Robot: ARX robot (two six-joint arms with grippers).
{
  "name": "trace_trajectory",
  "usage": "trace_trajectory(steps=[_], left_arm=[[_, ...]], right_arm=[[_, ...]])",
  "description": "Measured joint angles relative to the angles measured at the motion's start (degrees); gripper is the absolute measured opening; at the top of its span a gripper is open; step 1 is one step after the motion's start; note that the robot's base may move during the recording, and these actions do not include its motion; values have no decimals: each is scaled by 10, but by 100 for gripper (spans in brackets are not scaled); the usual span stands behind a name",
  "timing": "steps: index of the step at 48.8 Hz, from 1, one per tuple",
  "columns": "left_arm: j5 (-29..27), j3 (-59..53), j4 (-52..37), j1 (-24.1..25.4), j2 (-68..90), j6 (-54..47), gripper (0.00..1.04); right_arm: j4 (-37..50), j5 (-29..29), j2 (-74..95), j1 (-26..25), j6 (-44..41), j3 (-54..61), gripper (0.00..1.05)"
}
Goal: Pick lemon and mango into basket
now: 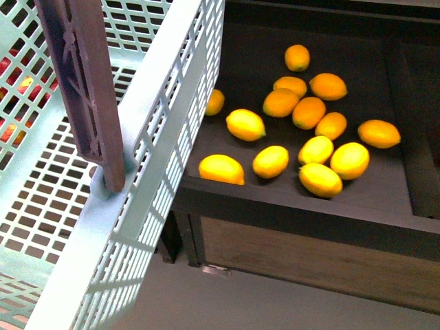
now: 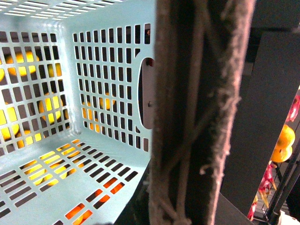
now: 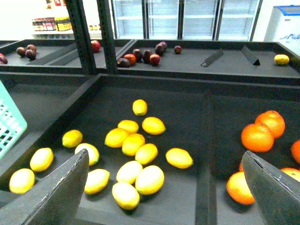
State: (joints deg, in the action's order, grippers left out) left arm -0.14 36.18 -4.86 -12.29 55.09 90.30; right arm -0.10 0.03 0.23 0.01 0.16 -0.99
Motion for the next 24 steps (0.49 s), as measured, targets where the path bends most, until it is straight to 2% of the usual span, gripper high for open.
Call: trace_trajectory(steps=[24], left_arm=[[0,0,0,0,0,0,5]], right_arm=[[0,0,0,0,0,0,96]])
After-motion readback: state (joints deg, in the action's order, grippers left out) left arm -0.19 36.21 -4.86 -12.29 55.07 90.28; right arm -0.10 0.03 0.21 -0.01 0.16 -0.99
